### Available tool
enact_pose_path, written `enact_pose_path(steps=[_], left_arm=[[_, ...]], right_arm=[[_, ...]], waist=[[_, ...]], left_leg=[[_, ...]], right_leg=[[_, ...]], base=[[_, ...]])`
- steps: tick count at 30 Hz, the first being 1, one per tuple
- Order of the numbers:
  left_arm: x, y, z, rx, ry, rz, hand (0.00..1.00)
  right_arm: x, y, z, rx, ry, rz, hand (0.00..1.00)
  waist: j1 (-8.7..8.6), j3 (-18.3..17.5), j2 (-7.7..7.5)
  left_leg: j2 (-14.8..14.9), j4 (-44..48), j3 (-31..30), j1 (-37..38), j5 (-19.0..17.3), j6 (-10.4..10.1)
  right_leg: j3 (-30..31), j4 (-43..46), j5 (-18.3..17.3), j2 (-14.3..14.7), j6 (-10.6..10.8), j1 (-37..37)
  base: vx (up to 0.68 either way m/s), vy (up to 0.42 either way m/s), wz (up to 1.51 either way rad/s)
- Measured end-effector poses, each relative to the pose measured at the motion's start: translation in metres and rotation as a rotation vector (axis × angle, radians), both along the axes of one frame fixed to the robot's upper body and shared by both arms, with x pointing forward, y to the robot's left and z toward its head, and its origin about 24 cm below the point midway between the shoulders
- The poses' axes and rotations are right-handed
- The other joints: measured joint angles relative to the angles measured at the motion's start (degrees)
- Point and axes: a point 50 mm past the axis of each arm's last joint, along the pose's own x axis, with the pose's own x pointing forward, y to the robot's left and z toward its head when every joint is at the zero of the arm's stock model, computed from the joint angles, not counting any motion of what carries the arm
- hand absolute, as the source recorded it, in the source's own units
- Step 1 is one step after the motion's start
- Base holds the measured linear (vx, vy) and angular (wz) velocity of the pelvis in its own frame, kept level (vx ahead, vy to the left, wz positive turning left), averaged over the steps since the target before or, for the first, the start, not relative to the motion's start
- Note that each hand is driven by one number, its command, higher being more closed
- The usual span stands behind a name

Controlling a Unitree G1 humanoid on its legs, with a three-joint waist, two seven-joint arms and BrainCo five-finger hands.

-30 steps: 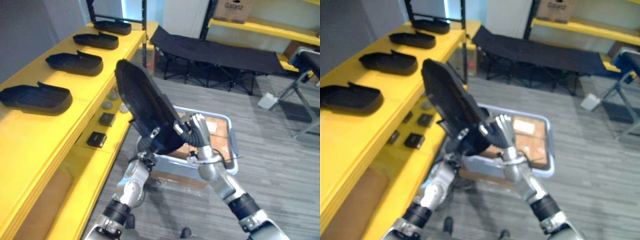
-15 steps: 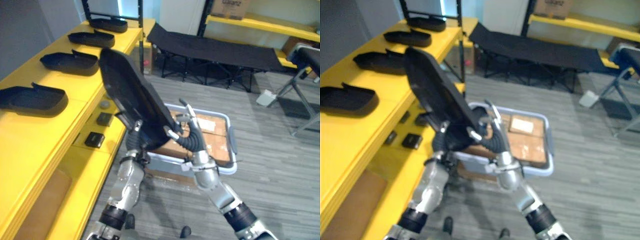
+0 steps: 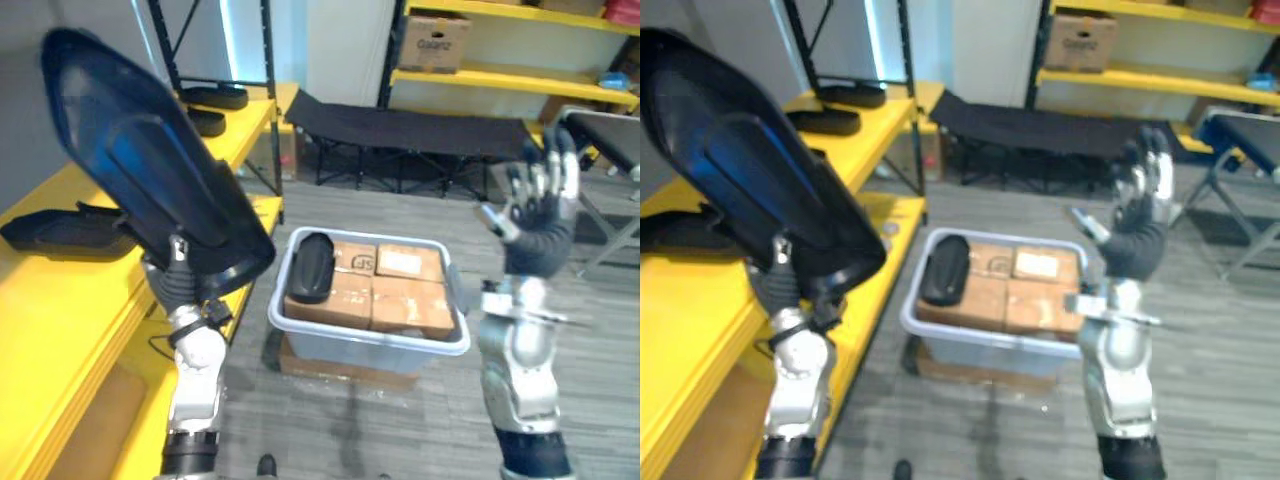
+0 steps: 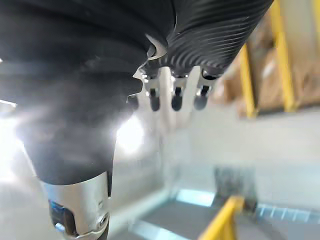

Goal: Walk over and take plastic housings, then place them on the shelf

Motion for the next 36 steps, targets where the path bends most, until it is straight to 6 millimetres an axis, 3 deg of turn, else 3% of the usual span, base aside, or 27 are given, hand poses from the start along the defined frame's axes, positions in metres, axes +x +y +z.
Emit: enact_pose_path(steps=[5, 8, 10, 14, 18, 22, 26, 28, 32, 36], left_arm=[[-0.032, -0.015, 0.018, 0.009, -0.14, -0.164, 1.0], [-0.045, -0.021, 0.01, -0.004, -0.107, -0.206, 1.0], [-0.051, -0.018, 0.002, -0.014, -0.066, -0.201, 1.0], [-0.062, -0.012, -0.005, -0.012, -0.022, -0.163, 1.0], [-0.07, 0.001, 0.006, 0.017, -0.06, -0.069, 1.0], [-0.085, 0.024, 0.018, 0.038, -0.108, 0.117, 1.0], [-0.109, 0.044, 0.02, 0.06, -0.098, 0.267, 1.0], [-0.123, 0.053, 0.018, 0.087, -0.069, 0.331, 1.0], [-0.139, 0.061, 0.015, 0.064, -0.048, 0.388, 1.0], [-0.145, 0.064, 0.012, 0.033, -0.034, 0.389, 1.0]], right_arm=[[-0.023, -0.017, -0.069, 0.167, 0.277, -0.096, 0.0], [-0.039, -0.017, -0.104, 0.213, 0.422, -0.118, 0.0], [-0.042, -0.016, -0.111, 0.236, 0.438, -0.089, 0.0], [-0.038, -0.009, -0.11, 0.232, 0.411, -0.003, 0.0], [-0.027, 0.004, -0.11, 0.225, 0.392, 0.075, 0.0], [-0.001, 0.031, -0.108, 0.219, 0.383, 0.201, 0.0], [0.026, 0.055, -0.093, 0.174, 0.336, 0.295, 0.0], [0.039, 0.067, -0.082, 0.14, 0.306, 0.329, 0.0], [0.05, 0.076, -0.065, 0.109, 0.254, 0.355, 0.0], [0.057, 0.084, -0.056, 0.082, 0.241, 0.395, 0.0]], waist=[[-1.47, -0.58, 1.03], [-1.48, -1.06, 2.19], [-1.47, -1.06, 2.6], [-0.52, -0.84, 2.46], [0.46, -0.46, 2.1], [3.47, -0.12, 1.94], [8.1, 0.69, 1.5], [11.26, 1.02, 1.06], [13.26, 1.22, 0.66], [13.71, 2.54, 0.15]], left_leg=[[0.47, 0.0, 0.91, 0.02, -0.54, -0.34], [0.83, 0.0, 1.03, 0.02, -0.73, -0.58], [0.97, 0.01, 0.99, 0.02, -0.79, -0.66], [0.86, 0.01, 0.57, -0.13, -1.02, -0.81], [0.1, 0.03, -2.46, -1.5, -0.73, -0.78], [-1.26, 0.06, -7.84, -3.11, 0.08, -0.45], [-2.93, 0.1, -14.86, -3.97, 0.96, -0.07], [-3.94, 0.1, -17.49, -4.25, 1.13, 0.08], [-4.91, 0.24, -19.49, -4.94, 1.43, 0.36], [-4.67, 0.34, -19.13, -3.73, 1.45, 0.4]], right_leg=[[0.35, -0.11, 0.02, 0.21, 0.03, -0.54], [0.4, -0.52, 0.01, 0.51, 0.05, -0.51], [0.31, -0.93, 0.03, 0.54, 0.09, -0.27], [-0.19, -1.3, 0.04, 0.51, 0.15, 0.19], [-3.22, -1.43, 0.02, 0.34, 0.5, 1.12], [-9.23, -1.28, -0.43, -0.25, 1.13, 3.2], [-16.08, -0.65, -1.74, -0.81, 2.02, 6.53], [-19.04, -0.44, -2.63, -1.14, 2.44, 8.07], [-21.17, 0.77, -3.51, -1.77, 2.47, 8.52], [-20.62, 2.33, -4.66, -2.1, 1.92, 8.81]], base=[[0.02, -0.014, -0.13], [0.04, -0.032, -0.04], [0.0, 0.0, 0.0], [0.01, -0.006, 0.05], [0.02, -0.004, 0.38], [0.02, 0.0, 0.72], [0.03, -0.008, 0.95], [0.02, 0.018, 0.65], [0.01, 0.027, 0.36], [-0.02, 0.008, -0.06]])
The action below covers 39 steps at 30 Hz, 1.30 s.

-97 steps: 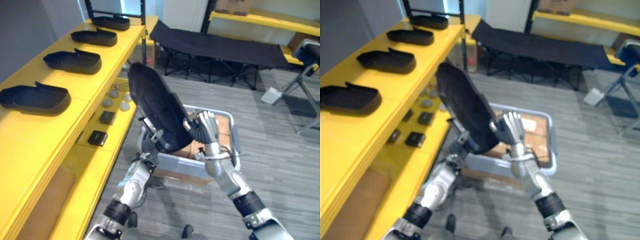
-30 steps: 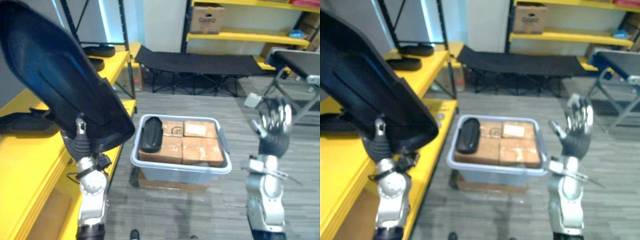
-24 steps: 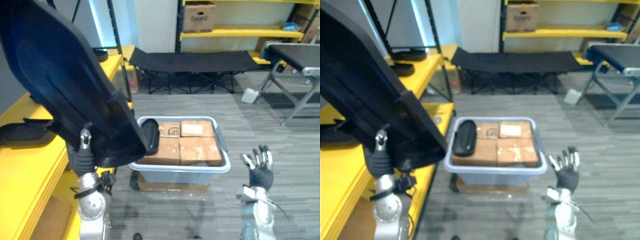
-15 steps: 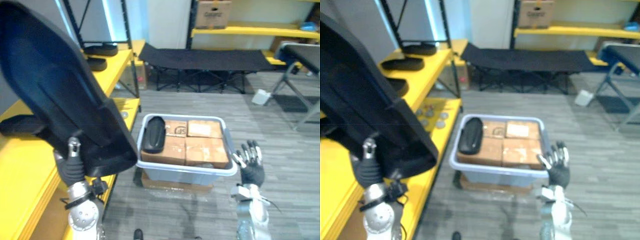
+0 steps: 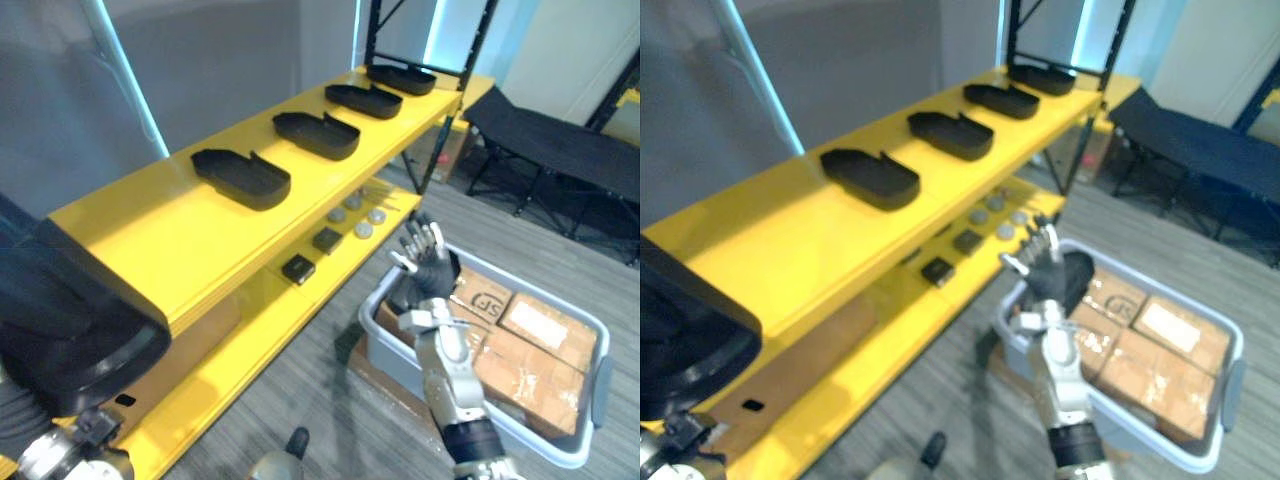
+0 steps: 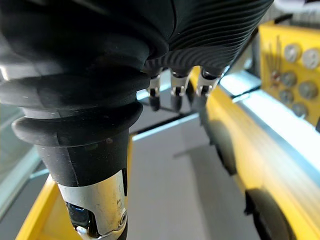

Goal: Walk over and take plastic housings, then place them on the shelf

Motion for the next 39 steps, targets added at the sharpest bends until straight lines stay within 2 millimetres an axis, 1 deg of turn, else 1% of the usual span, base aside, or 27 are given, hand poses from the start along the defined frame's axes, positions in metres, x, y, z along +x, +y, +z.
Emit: enact_pose_path(steps=[2, 3, 4, 5, 6, 7, 9, 11, 13, 17, 19, 21, 22, 24, 26, 28, 30, 32, 33, 34, 35, 36, 37, 38, 39], left_arm=[[-0.003, 0.001, -0.004, -0.03, 0.01, -0.003, 1.0], [-0.004, 0.001, -0.005, -0.037, 0.013, -0.007, 1.0], [-0.004, 0.001, -0.007, -0.049, 0.016, -0.015, 1.0], [-0.003, 0.001, -0.01, -0.066, 0.02, -0.029, 1.0], [-0.002, 0.001, -0.012, -0.078, 0.023, -0.043, 1.0], [0.0, -0.001, -0.013, -0.085, 0.028, -0.068, 1.0], [0.003, -0.005, -0.014, -0.087, 0.029, -0.098, 1.0], [0.003, -0.004, -0.014, -0.09, 0.028, -0.092, 1.0], [0.003, -0.004, -0.012, -0.088, 0.019, -0.083, 1.0], [0.008, -0.005, -0.008, -0.085, 0.013, -0.082, 1.0], [0.008, -0.004, -0.009, -0.092, 0.024, -0.082, 1.0], [0.008, -0.004, -0.01, -0.097, 0.038, -0.087, 1.0], [0.007, -0.005, -0.012, -0.098, 0.05, -0.095, 1.0], [0.007, -0.005, -0.013, -0.091, 0.066, -0.119, 1.0], [0.006, -0.007, -0.012, -0.075, 0.077, -0.162, 1.0], [0.004, -0.008, -0.011, -0.055, 0.079, -0.187, 1.0], [0.002, -0.009, -0.009, -0.033, 0.086, -0.208, 1.0], [0.004, -0.011, -0.005, -0.018, 0.052, -0.244, 1.0], [0.008, -0.015, -0.003, -0.009, 0.034, -0.279, 1.0], [0.018, -0.019, 0.001, 0.008, 0.01, -0.332, 1.0], [0.023, -0.021, 0.004, 0.022, -0.002, -0.361, 1.0], [0.03, -0.023, 0.009, 0.055, -0.018, -0.402, 1.0], [0.035, -0.023, 0.015, 0.083, -0.038, -0.425, 1.0], [0.038, -0.023, 0.017, 0.093, -0.046, -0.43, 1.0], [0.043, -0.022, 0.019, 0.098, -0.059, -0.436, 1.0]], right_arm=[[0.001, 0.006, -0.002, -0.033, 0.019, 0.044, 0.0], [0.001, 0.006, -0.003, -0.041, 0.031, 0.051, 0.0], [0.001, 0.007, -0.004, -0.05, 0.043, 0.055, 0.0], [0.0, 0.007, -0.007, -0.062, 0.06, 0.062, 0.0], [-0.001, 0.005, -0.008, -0.073, 0.071, 0.06, 0.0], [-0.003, 0.0, -0.011, -0.1, 0.084, 0.05, 0.0], [-0.007, -0.004, -0.013, -0.129, 0.092, 0.044, 0.0], [-0.009, -0.003, -0.014, -0.125, 0.091, 0.059, 0.0], [-0.011, -0.001, -0.014, -0.128, 0.084, 0.09, 0.0], [-0.012, 0.003, -0.011, -0.132, 0.047, 0.135, 0.0], [-0.012, 0.008, -0.011, -0.131, 0.045, 0.154, 0.0], [-0.013, 0.01, -0.012, -0.135, 0.044, 0.164, 0.0], [-0.013, 0.012, -0.012, -0.141, 0.043, 0.174, 0.0], [-0.014, 0.013, -0.013, -0.148, 0.039, 0.185, 0.0], [-0.016, 0.012, -0.015, -0.183, 0.036, 0.184, 0.0], [-0.018, 0.013, -0.017, -0.212, 0.036, 0.182, 0.0], [-0.02, 0.013, -0.019, -0.237, 0.029, 0.19, 0.0], [-0.021, 0.012, -0.017, -0.237, 0.015, 0.187, 0.0], [-0.022, 0.011, -0.018, -0.237, 0.015, 0.18, 0.0], [-0.026, 0.006, -0.019, -0.235, 0.006, 0.162, 0.0], [-0.028, 0.003, -0.02, -0.234, 0.007, 0.15, 0.0], [-0.03, -0.002, -0.021, -0.236, 0.007, 0.136, 0.0], [-0.031, -0.006, -0.016, -0.236, -0.018, 0.121, 0.0], [-0.032, -0.007, -0.014, -0.238, -0.038, 0.121, 0.0], [-0.031, -0.009, -0.006, -0.246, -0.082, 0.122, 0.0]], waist=[[0.03, 0.93, -0.28], [0.05, 1.21, 0.07], [0.05, 1.56, 0.05], [-0.07, 2.26, 0.8], [-0.65, 2.57, 1.22], [-0.88, 2.52, 1.3], [-0.81, 2.74, 1.91], [-0.76, 3.18, 2.4], [-0.83, 3.23, 2.43], [-0.78, 3.46, 1.66], [-0.69, 3.47, 1.61], [-0.52, 3.52, 1.69], [-0.36, 3.69, 1.91], [-0.25, 4.46, 2.37], [0.5, 5.14, 3.39], [0.97, 5.33, 3.71], [0.95, 5.24, 3.57], [0.68, 5.33, 3.28], [0.28, 5.51, 3.0], [-1.29, 5.82, 2.5], [-2.21, 5.99, 2.22], [-3.12, 6.01, 1.79], [-3.43, 6.46, 1.28], [-3.49, 6.56, 1.05], [-3.62, 7.25, 0.95]], left_leg=[[0.54, 0.05, -0.18, 0.58, 0.06, -0.12], [0.52, 0.24, -0.33, 0.52, 0.06, -0.15], [0.42, 1.25, -0.4, 0.38, -0.45, -0.15], [0.46, 2.41, 0.46, -0.36, -1.51, 0.48], [0.89, 3.41, 2.5, -0.62, -1.64, 0.74], [1.48, 3.33, 4.69, -0.83, -1.33, 1.11], [1.52, 3.03, 4.7, -1.37, -0.47, 1.1], [1.45, 2.93, 5.28, -1.49, -0.34, 1.16], [1.14, 3.06, 6.03, -1.36, -0.29, 1.26], [0.21, 3.12, 5.75, -1.41, -0.05, 1.3], [-0.21, 3.12, 4.86, -1.62, -0.06, 1.31], [-0.63, 3.23, 3.58, -1.98, -0.05, 1.3], [-0.82, 3.43, 2.69, -2.08, -0.02, 1.26], [-1.64, 4.56, 0.81, -2.16, -0.06, 1.26], [-2.08, 5.18, -0.5, -2.26, -0.44, 1.46], [-2.07, 5.21, -0.51, -2.51, -0.45, 1.47], [-2.03, 5.56, -0.41, -3.2, -0.45, 1.48], [-1.94, 6.19, -0.57, -4.53, -0.48, 1.55], [-2.15, 6.37, -1.07, -5.07, -0.42, 1.56], [-3.15, 6.3, -3.15, -5.38, 0.03, 1.51], [-3.62, 5.95, -4.18, -5.29, 0.4, 1.51], [-3.98, 5.03, -5.4, -5.19, 1.06, 1.48], [-4.07, 4.82, -5.39, -5.45, 1.27, 1.43], [-4.14, 4.89, -5.38, -5.89, 1.39, 1.27], [-4.19, 5.17, -5.37, -6.58, 1.79, 0.99]], right_leg=[[-0.01, 0.92, -1.01, 0.35, -0.1, 0.35], [-0.16, 0.98, -1.09, 0.49, -0.12, 0.47], [-0.57, 1.19, -1.27, 0.62, -0.13, 0.96], [-1.7, 1.55, -1.62, 0.62, 0.02, 1.63], [-2.88, 1.73, -1.89, 0.66, 0.13, 2.32], [-3.81, 2.06, -2.5, 0.37, 0.19, 2.41], [-4.59, 2.43, -3.04, 0.04, 0.64, 2.24], [-4.61, 2.75, -3.16, -0.28, 0.82, 2.05], [-4.57, 3.62, -3.18, -0.83, 0.85, 2.08], [-4.7, 4.48, -3.11, -1.55, 0.87, 2.21], [-4.71, 4.93, -3.66, -1.72, 0.35, 2.27], [-5.21, 5.98, -4.69, -1.94, 0.44, 2.34], [-6.18, 6.44, -5.16, -1.94, 0.3, 2.8], [-7.93, 6.93, -5.97, -1.98, 0.68, 4.4], [-9.1, 7.74, -6.91, -1.99, 1.09, 5.15], [-9.28, 7.95, -7.63, -2.14, 1.4, 4.94], [-9.2, 8.0, -7.82, -1.98, 1.42, 4.55], [-6.95, 9.67, -8.65, -1.65, 0.96, 2.95], [-3.48, 11.2, -9.88, -1.45, 0.08, 1.67], [2.54, 12.44, -10.81, -1.17, -1.21, 1.12], [5.29, 13.2, -11.12, -1.13, -1.5, 0.99], [9.4, 14.86, -12.01, -1.05, -1.97, 0.06], [11.44, 15.57, -13.25, -0.99, -2.32, -0.6], [11.67, 15.62, -14.0, -1.02, -2.23, -0.83], [11.77, 15.29, -15.06, -0.95, -0.98, -1.16]], base=[[-0.06, -0.033, 0.0], [-0.05, -0.032, 0.09], [-0.07, -0.014, 0.19], [-0.1, 0.007, 0.38], [-0.14, 0.029, 0.54], [-0.12, 0.038, 0.51], [-0.07, 0.049, 0.32], [-0.02, 0.052, 0.07], [0.0, 0.019, -0.01], [0.04, 0.01, 0.06], [0.0, 0.002, 0.23], [-0.02, -0.019, 0.36], [-0.05, -0.036, 0.45], [-0.07, -0.032, 0.5], [-0.09, -0.018, 0.35], [-0.09, -0.013, 0.17], [-0.07, -0.017, 0.08], [-0.04, -0.023, 0.06], [-0.05, -0.025, 0.45], [-0.04, -0.02, 0.66], [-0.04, -0.005, 0.87], [-0.04, -0.022, 0.58], [-0.06, -0.04, 0.36], [-0.06, -0.078, 0.09], [-0.08, -0.087, 0.0]])
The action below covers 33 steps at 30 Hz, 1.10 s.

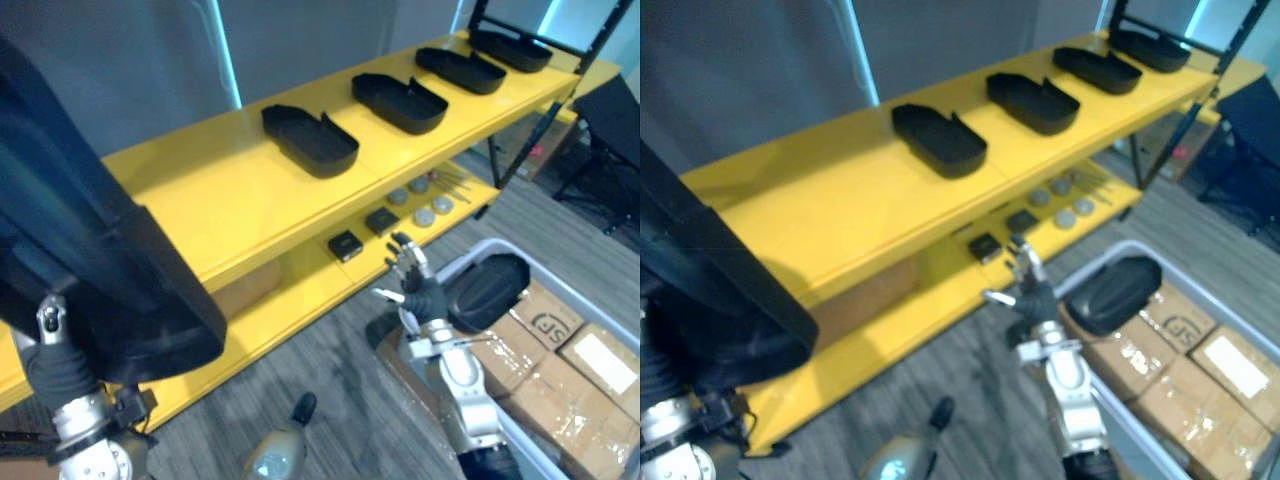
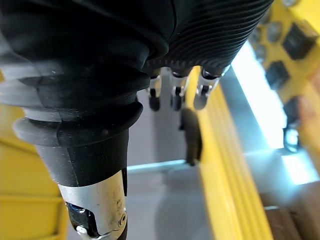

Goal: Walk over and take plastic housings, then place them on the shelf

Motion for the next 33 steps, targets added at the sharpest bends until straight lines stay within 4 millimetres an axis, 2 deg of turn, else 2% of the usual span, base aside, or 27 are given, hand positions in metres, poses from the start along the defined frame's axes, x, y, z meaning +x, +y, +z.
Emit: enact_pose_path(steps=[4, 8, 15, 18, 23, 24, 25, 26, 27, 29, 30, 31, 32, 33], left_arm=[[0.004, 0.0, -0.006, -0.024, 0.014, 0.0, 1.0], [0.001, 0.0, -0.01, -0.029, 0.041, 0.004, 1.0], [0.0, -0.004, -0.024, -0.088, 0.088, 0.014, 1.0], [-0.001, -0.003, -0.025, -0.104, 0.085, 0.036, 1.0], [-0.003, 0.0, -0.027, -0.105, 0.11, 0.05, 1.0], [-0.003, 0.002, -0.026, -0.102, 0.113, 0.056, 1.0], [-0.005, 0.004, -0.025, -0.091, 0.12, 0.064, 1.0], [-0.006, 0.007, -0.025, -0.09, 0.116, 0.078, 1.0], [-0.006, 0.007, -0.026, -0.098, 0.121, 0.084, 1.0], [-0.004, 0.007, -0.019, -0.075, 0.098, 0.078, 1.0], [-0.003, 0.007, -0.017, -0.066, 0.093, 0.074, 1.0], [0.001, 0.008, -0.014, -0.064, 0.073, 0.072, 1.0], [0.003, 0.008, -0.011, -0.068, 0.054, 0.079, 1.0], [0.006, 0.008, -0.009, -0.07, 0.04, 0.079, 1.0]], right_arm=[[0.001, 0.0, 0.011, -0.016, -0.057, 0.02, 0.0], [-0.001, -0.001, 0.017, 0.009, -0.082, 0.025, 0.0], [-0.002, 0.001, 0.02, 0.014, -0.102, 0.037, 0.0], [-0.002, 0.002, 0.02, 0.022, -0.102, 0.033, 0.0], [-0.002, 0.004, 0.02, 0.056, -0.1, 0.024, 0.0], [-0.002, 0.003, 0.02, 0.059, -0.098, 0.016, 0.0], [-0.004, 0.0, 0.016, 0.064, -0.084, 0.001, 0.0], [-0.007, -0.005, 0.012, 0.051, -0.069, -0.014, 0.0], [-0.008, -0.007, 0.011, 0.051, -0.061, -0.023, 0.0], [-0.011, -0.01, 0.007, 0.053, -0.054, -0.048, 0.0], [-0.011, -0.011, 0.008, 0.051, -0.062, -0.053, 0.0], [-0.009, -0.013, 0.013, 0.038, -0.09, -0.056, 0.0], [-0.006, -0.016, 0.02, 0.028, -0.126, -0.051, 0.0], [-0.005, -0.017, 0.025, 0.022, -0.152, -0.053, 0.0]], waist=[[-0.34, 1.54, 1.3], [-0.5, 1.81, 1.47], [-0.56, 4.04, 2.04], [-0.5, 5.07, 2.17], [-0.31, 5.34, 1.08], [-0.28, 5.23, 0.28], [-0.19, 4.43, -0.98], [-0.14, 4.15, -0.92], [-0.36, 4.07, -0.53], [-0.91, 2.91, -1.35], [-1.21, 2.93, -1.3], [-1.93, 2.93, -1.25], [-2.17, 2.96, -0.37], [-2.37, 2.78, -0.1]], left_leg=[[1.57, 0.49, 0.06, -0.19, 0.26, -0.4], [2.52, 0.68, 0.3, 0.24, 0.24, -0.41], [2.37, 3.07, 2.42, 0.22, -0.87, -0.54], [1.98, 7.01, 3.5, -1.63, -2.84, -0.21], [0.9, 13.45, 7.32, -3.81, -6.92, 0.6], [0.52, 15.0, 8.54, -4.37, -7.91, 1.49], [0.0, 19.04, 11.33, -5.99, -10.69, 3.98], [-0.15, 20.76, 11.97, -5.92, -13.37, 2.79], [-0.33, 21.33, 11.31, -5.86, -13.88, 3.25], [-0.33, 18.13, 9.92, -3.57, -14.2, 4.16], [-0.31, 17.5, 9.34, -2.77, -14.33, 4.58], [-0.27, 16.59, 7.96, -0.64, -14.51, 5.57], [-0.06, 15.39, 7.18, 1.52, -14.87, 5.85], [0.1, 15.04, 6.38, 2.43, -15.06, 5.77]], right_leg=[[1.01, -0.05, -0.26, 1.52, 0.39, -0.72], [1.31, 0.03, -0.66, 2.33, -0.3, -0.56], [3.18, 1.32, -1.02, 1.54, -0.25, -0.98], [3.4, 1.88, -1.32, 1.21, -0.18, -1.2], [2.95, 1.21, -2.48, -0.48, -0.6, 0.67], [2.88, 0.46, -2.77, -0.99, -1.11, 1.18], [2.77, -1.05, -3.19, -1.46, -2.32, 2.02], [3.68, 3.58, -2.1, -1.53, -5.37, 1.69], [5.02, 8.75, -0.58, -2.23, -6.8, -0.43], [11.13, 24.68, 8.89, -3.82, -7.83, -9.94], [11.76, 27.05, 8.17, -3.61, -7.37, -10.96], [11.87, 28.72, 3.95, -3.01, -6.46, -11.99], [11.99, 26.54, 0.66, -1.44, -6.51, -13.04], [12.13, 24.23, -0.34, -0.26, -6.76, -13.46]], base=[[-0.1, -0.067, -0.07], [-0.06, -0.038, -0.05], [-0.02, 0.023, -0.13], [-0.03, 0.054, -0.01], [0.04, 0.063, 0.06], [0.13, 0.125, 0.15], [0.22, 0.102, 0.1], [0.22, 0.079, 0.19], [0.21, 0.13, 0.27], [0.22, 0.17, 0.26], [0.3, 0.069, 0.26], [0.29, 0.016, 0.32], [0.28, 0.008, 0.32], [0.25, -0.01, 0.43]])
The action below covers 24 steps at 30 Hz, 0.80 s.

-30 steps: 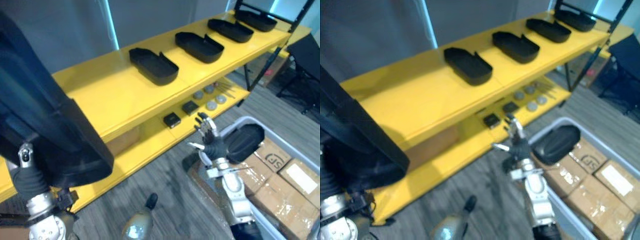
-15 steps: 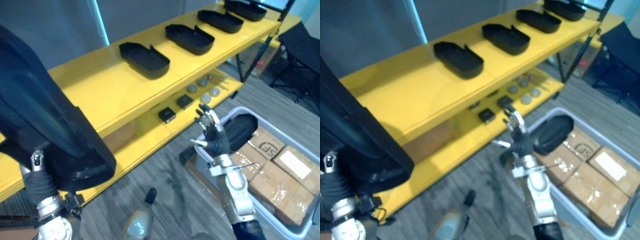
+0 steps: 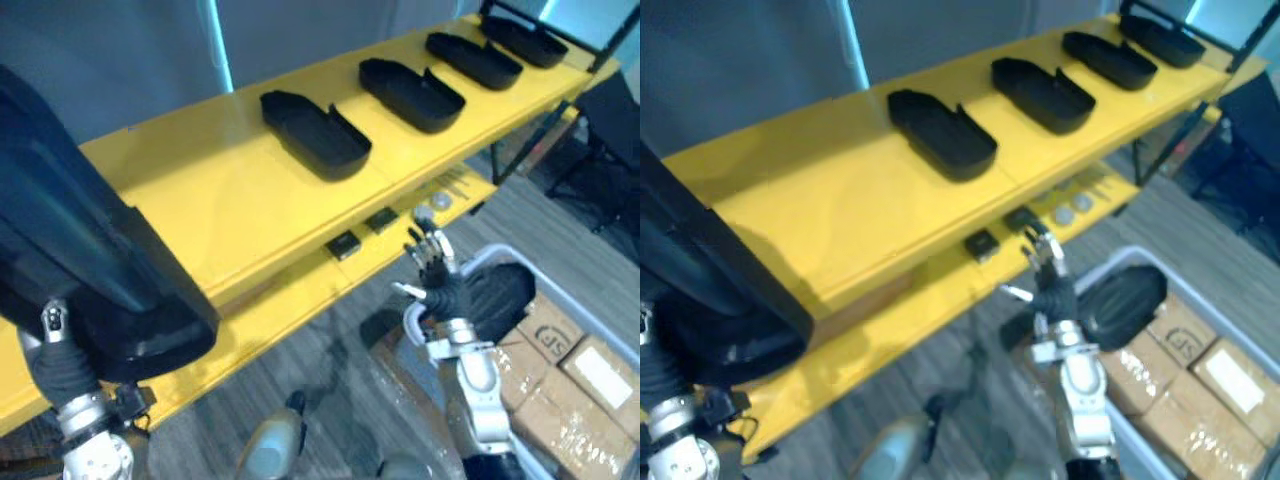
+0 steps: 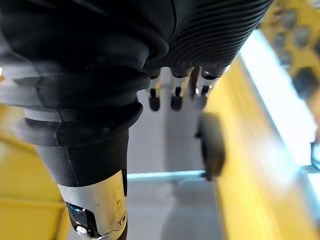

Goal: Walk over and take plastic housings, then place them on the shelf

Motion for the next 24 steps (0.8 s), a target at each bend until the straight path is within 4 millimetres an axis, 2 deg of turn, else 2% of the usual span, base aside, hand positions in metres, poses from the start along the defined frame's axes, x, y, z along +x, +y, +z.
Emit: enact_pose_path(steps=[2, 3, 4, 5, 6, 7, 8, 9, 11, 13, 14, 15, 16, 18, 20, 23, 24], left_arm=[[0.014, -0.002, 0.005, -0.027, -0.05, -0.005, 1.0], [0.019, -0.003, 0.005, -0.041, -0.057, -0.011, 1.0], [0.027, -0.006, 0.001, -0.068, -0.048, -0.024, 1.0], [0.03, -0.007, -0.003, -0.083, -0.03, -0.029, 1.0], [0.029, -0.008, -0.01, -0.101, 0.003, -0.033, 1.0], [0.027, -0.008, -0.011, -0.104, 0.011, -0.032, 1.0], [0.024, -0.008, -0.014, -0.113, 0.024, -0.028, 1.0], [0.016, -0.014, -0.028, -0.174, 0.088, -0.03, 1.0], [0.013, -0.018, -0.036, -0.202, 0.119, -0.033, 1.0], [0.019, -0.031, -0.038, -0.223, 0.123, -0.097, 1.0], [0.022, -0.034, -0.037, -0.221, 0.117, -0.123, 1.0], [0.029, -0.043, -0.031, -0.203, 0.094, -0.182, 1.0], [0.032, -0.045, -0.029, -0.194, 0.087, -0.196, 1.0], [0.034, -0.047, -0.023, -0.164, 0.072, -0.216, 1.0], [0.035, -0.046, -0.02, -0.113, 0.088, -0.236, 1.0], [0.04, -0.046, -0.019, -0.011, 0.154, -0.278, 1.0], [0.04, -0.047, -0.019, 0.013, 0.168, -0.283, 1.0]], right_arm=[[0.004, -0.004, 0.026, -0.013, -0.127, 0.021, 0.0], [0.004, -0.002, 0.032, -0.001, -0.156, 0.042, 0.0], [0.004, 0.001, 0.043, 0.025, -0.2, 0.072, 0.0], [0.002, 0.005, 0.049, 0.042, -0.227, 0.096, 0.0], [-0.001, 0.018, 0.057, 0.07, -0.257, 0.164, 0.0], [-0.003, 0.024, 0.06, 0.08, -0.267, 0.195, 0.0], [-0.003, 0.03, 0.063, 0.082, -0.275, 0.221, 0.0], [-0.002, 0.036, 0.066, 0.088, -0.276, 0.255, 0.0], [0.0, 0.035, 0.067, 0.094, -0.268, 0.26, 0.0], [0.003, 0.026, 0.068, 0.111, -0.259, 0.209, 0.0], [0.004, 0.021, 0.068, 0.113, -0.257, 0.185, 0.0], [0.006, 0.01, 0.067, 0.118, -0.25, 0.128, 0.0], [0.008, 0.006, 0.066, 0.119, -0.242, 0.105, 0.0], [0.011, -0.001, 0.062, 0.148, -0.225, 0.059, 0.0], [0.009, -0.005, 0.061, 0.186, -0.227, 0.017, 0.0], [0.006, -0.01, 0.054, 0.239, -0.204, -0.057, 0.0], [0.005, -0.011, 0.051, 0.25, -0.192, -0.071, 0.0]], waist=[[-1.31, -0.98, 1.68], [-1.43, -0.93, 2.08], [-1.58, -1.05, 2.53], [-1.75, -1.23, 2.23], [-1.5, -3.01, 0.5], [-1.05, -3.63, -0.4], [-0.86, -4.28, -1.54], [-0.92, -5.33, 1.06], [-0.4, -6.3, 2.73], [-1.24, -7.32, 4.39], [-1.46, -7.55, 4.94], [-1.89, -7.86, 6.21], [-1.8, -7.8, 6.15], [-1.87, -7.23, 5.37], [-2.63, -6.01, 3.22], [-2.88, -5.81, 1.64], [-2.96, -5.86, 1.55]], left_leg=[[0.41, 0.07, -4.29, 1.08, -1.17, -0.53], [0.31, 0.08, -5.58, 1.51, -1.45, -0.71], [0.05, 0.13, -8.17, 2.6, -1.78, -1.88], [-0.52, 0.21, -10.35, 3.31, -2.16, -2.58], [-2.27, -0.03, -14.25, 3.41, -3.24, -3.91], [-2.97, -0.18, -14.91, 3.38, -3.83, -4.33], [-3.17, 0.15, -15.58, 3.43, -4.93, -4.35], [3.21, 0.81, -10.4, 2.66, -5.57, -4.47], [7.63, 0.47, -4.49, 1.97, -5.19, -5.36], [13.77, -0.36, 11.6, 1.02, -3.79, -5.96], [14.82, -1.11, 15.17, 1.1, -2.82, -5.71], [15.91, -5.37, 20.44, 3.17, 2.66, -7.57], [15.34, -7.72, 20.48, 4.35, 4.0, -8.9], [13.59, -11.53, 20.48, 7.17, 5.34, -8.67], [12.01, -12.12, 20.63, 8.95, 5.12, -8.27], [10.63, -13.87, 22.24, 9.97, 5.35, -7.72], [10.36, -14.22, 22.58, 10.22, 5.4, -7.64]], right_leg=[[6.03, -8.39, -0.77, 5.75, 0.04, -4.42], [8.18, -9.72, -0.47, 6.83, 0.53, -5.53], [12.58, -12.14, 0.52, 8.41, 2.14, -6.73], [14.81, -14.07, 1.53, 8.73, 3.17, -6.89], [15.06, -17.92, 3.88, 7.24, 2.73, -6.93], [14.41, -19.75, 4.75, 6.22, 2.31, -6.57], [12.98, -20.55, 8.4, 5.41, 3.99, -5.69], [5.09, -22.48, 8.0, 6.73, 3.06, -1.15], [1.02, -24.38, 8.12, 7.62, 2.71, 1.5], [-7.62, -27.03, 8.2, 7.43, 2.39, 6.42], [-9.15, -27.16, 8.16, 7.29, 2.31, 7.05], [-11.61, -26.87, 7.98, 6.94, 2.03, 8.1], [-11.94, -26.63, 7.97, 6.43, 2.04, 8.3], [-12.18, -27.06, 8.04, 5.26, 2.18, 9.83], [-12.15, -28.25, 8.25, 3.99, 2.57, 11.77], [-10.5, -30.02, 8.9, 3.04, 3.65, 11.77], [-9.88, -30.4, 8.95, 2.88, 3.73, 11.78]], base=[[0.26, -0.066, 0.83], [0.21, -0.1, 1.14], [0.18, -0.166, 1.19], [0.26, -0.366, 1.76], [0.27, -0.417, 1.53], [0.24, -0.41, 1.37], [0.25, -0.436, 1.67], [0.24, -0.435, 1.66], [0.21, -0.317, 1.51], [0.23, -0.181, 1.79], [0.23, -0.08, 1.68], [0.17, -0.002, 1.12], [0.18, 0.067, 0.9], [0.09, 0.086, 0.19], [0.06, 0.079, 0.01], [0.02, 0.075, -0.17], [0.01, 0.058, -0.29]])
